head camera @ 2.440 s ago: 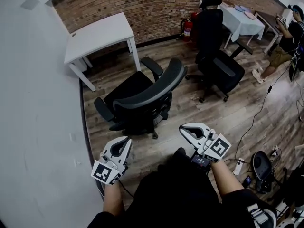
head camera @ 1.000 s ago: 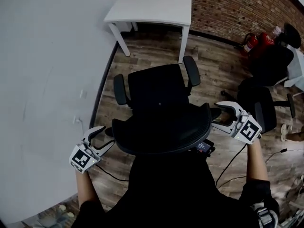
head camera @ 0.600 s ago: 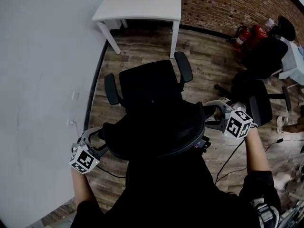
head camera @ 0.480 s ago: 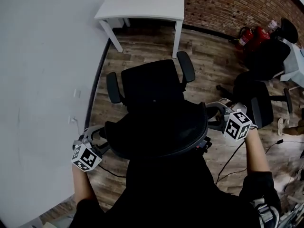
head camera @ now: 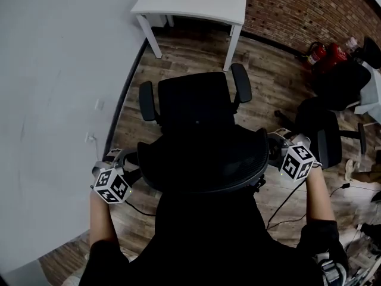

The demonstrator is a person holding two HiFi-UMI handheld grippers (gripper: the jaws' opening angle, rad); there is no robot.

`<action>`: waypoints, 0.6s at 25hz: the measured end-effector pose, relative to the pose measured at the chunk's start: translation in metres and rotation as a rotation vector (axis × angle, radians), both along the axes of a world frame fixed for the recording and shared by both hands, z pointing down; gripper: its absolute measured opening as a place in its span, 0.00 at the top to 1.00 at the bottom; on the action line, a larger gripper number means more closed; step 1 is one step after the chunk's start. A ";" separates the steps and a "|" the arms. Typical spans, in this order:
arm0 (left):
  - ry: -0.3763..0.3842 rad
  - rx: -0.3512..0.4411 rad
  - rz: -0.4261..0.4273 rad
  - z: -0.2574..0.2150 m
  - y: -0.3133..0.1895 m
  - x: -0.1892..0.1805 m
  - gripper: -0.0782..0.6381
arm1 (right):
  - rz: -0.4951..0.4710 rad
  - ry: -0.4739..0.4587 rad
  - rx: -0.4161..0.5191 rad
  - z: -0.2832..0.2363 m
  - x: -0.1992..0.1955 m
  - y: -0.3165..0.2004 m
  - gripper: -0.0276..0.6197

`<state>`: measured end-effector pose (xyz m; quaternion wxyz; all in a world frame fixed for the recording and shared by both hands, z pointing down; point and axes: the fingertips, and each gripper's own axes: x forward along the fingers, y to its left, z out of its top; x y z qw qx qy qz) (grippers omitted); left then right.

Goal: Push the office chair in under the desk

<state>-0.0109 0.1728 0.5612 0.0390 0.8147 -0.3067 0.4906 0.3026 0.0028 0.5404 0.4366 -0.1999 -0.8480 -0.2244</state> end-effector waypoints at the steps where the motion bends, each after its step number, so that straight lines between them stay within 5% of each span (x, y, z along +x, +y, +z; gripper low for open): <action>1: -0.014 -0.007 0.008 0.002 0.001 0.000 0.50 | 0.003 -0.001 0.002 0.000 0.000 0.000 0.61; 15: -0.080 -0.002 0.027 -0.001 -0.003 0.000 0.64 | -0.007 -0.001 0.044 0.003 -0.006 -0.001 0.67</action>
